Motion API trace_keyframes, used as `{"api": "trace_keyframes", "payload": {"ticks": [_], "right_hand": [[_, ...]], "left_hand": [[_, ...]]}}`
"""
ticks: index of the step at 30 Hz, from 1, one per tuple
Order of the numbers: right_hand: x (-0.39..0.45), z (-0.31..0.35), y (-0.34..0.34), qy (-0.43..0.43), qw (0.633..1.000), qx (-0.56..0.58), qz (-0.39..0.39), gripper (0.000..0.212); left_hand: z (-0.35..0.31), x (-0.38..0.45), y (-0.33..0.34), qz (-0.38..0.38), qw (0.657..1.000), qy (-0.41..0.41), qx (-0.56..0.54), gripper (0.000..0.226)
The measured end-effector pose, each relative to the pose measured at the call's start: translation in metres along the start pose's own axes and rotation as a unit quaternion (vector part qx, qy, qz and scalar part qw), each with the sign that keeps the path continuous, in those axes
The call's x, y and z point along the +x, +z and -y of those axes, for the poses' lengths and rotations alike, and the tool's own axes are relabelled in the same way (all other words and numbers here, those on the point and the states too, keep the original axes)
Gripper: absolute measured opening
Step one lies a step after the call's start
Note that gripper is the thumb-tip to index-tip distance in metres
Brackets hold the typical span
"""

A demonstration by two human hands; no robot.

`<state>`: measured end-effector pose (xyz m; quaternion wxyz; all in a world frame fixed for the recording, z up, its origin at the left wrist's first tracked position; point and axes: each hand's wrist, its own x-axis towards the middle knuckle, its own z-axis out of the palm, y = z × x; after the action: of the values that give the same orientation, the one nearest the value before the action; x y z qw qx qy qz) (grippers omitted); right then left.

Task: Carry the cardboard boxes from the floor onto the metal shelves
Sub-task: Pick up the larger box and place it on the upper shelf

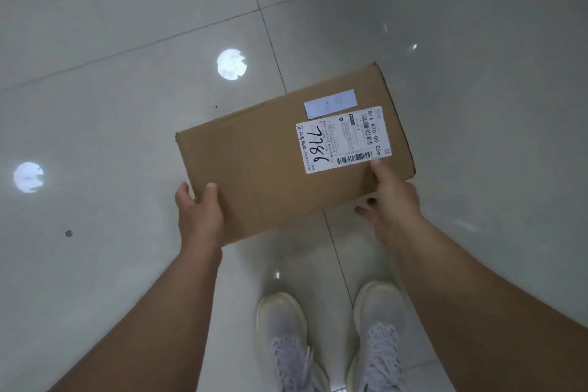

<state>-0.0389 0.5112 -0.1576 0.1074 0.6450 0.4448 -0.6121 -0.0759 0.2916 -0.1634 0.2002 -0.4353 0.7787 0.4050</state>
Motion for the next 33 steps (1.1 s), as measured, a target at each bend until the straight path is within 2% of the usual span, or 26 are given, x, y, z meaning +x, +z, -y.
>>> {"api": "trace_keyframes", "payload": {"ticks": [1, 3, 4, 6, 8, 10, 12, 14, 16, 18, 20, 23, 25, 27, 30, 33], "right_hand": [[-0.006, -0.001, 0.006, 0.005, 0.999, -0.004, 0.034, 0.047], [-0.009, 0.001, 0.016, -0.052, 0.997, -0.013, 0.046, 0.041], [-0.009, 0.006, 0.02, -0.089, 0.995, -0.015, 0.038, 0.045], [-0.009, 0.018, 0.027, -0.128, 0.992, -0.018, 0.007, 0.067], [-0.005, 0.025, 0.027, -0.146, 0.988, -0.054, -0.023, 0.078], [-0.004, 0.025, 0.025, -0.166, 0.98, -0.101, -0.031, 0.075], [-0.002, 0.026, 0.024, -0.169, 0.977, -0.128, -0.033, 0.081], [-0.001, 0.025, 0.024, -0.166, 0.976, -0.138, -0.02, 0.082], [-0.001, 0.026, 0.023, -0.169, 0.974, -0.15, 0.0, 0.076], [0.0, 0.029, 0.021, -0.187, 0.965, -0.185, 0.026, 0.067], [0.004, 0.034, 0.016, -0.212, 0.944, -0.252, 0.022, 0.067], [0.011, 0.042, 0.007, -0.222, 0.931, -0.278, -0.08, 0.072], [0.011, 0.04, 0.002, -0.183, 0.941, -0.252, -0.132, 0.074], [0.009, 0.034, 0.001, -0.127, 0.946, -0.257, -0.151, 0.072], [0.006, 0.026, 0.006, -0.063, 0.959, -0.248, -0.12, 0.071], [0.004, 0.026, 0.01, -0.102, 0.96, -0.249, -0.082, 0.081]], "left_hand": [[0.002, -0.001, 0.001, 0.004, 1.0, -0.008, 0.011, 0.063], [0.003, -0.008, 0.003, 0.017, 0.999, -0.041, 0.015, 0.07], [0.002, -0.013, 0.002, 0.015, 0.998, -0.061, 0.014, 0.076], [-0.002, -0.015, -0.001, -0.025, 0.997, -0.069, 0.026, 0.082], [-0.012, -0.01, -0.004, -0.046, 0.998, -0.015, 0.042, 0.075], [-0.025, -0.008, -0.001, -0.004, 0.996, 0.071, 0.059, 0.065], [-0.034, -0.011, 0.007, 0.074, 0.986, 0.13, 0.074, 0.057], [-0.037, -0.017, 0.019, 0.152, 0.977, 0.135, 0.071, 0.052], [-0.033, -0.021, 0.028, 0.179, 0.973, 0.114, 0.091, 0.053], [-0.025, -0.021, 0.03, 0.168, 0.971, 0.083, 0.149, 0.059], [-0.017, -0.021, 0.026, 0.156, 0.972, 0.051, 0.165, 0.051], [-0.014, -0.016, 0.019, 0.083, 0.988, 0.032, 0.126, 0.06], [-0.018, -0.011, 0.016, 0.026, 0.995, 0.021, 0.099, 0.063], [-0.023, -0.008, 0.014, 0.007, 0.997, 0.028, 0.07, 0.064], [-0.027, -0.007, 0.017, 0.03, 0.999, -0.009, 0.024, 0.064], [-0.028, -0.009, 0.019, 0.036, 0.997, -0.059, -0.013, 0.05]]}}
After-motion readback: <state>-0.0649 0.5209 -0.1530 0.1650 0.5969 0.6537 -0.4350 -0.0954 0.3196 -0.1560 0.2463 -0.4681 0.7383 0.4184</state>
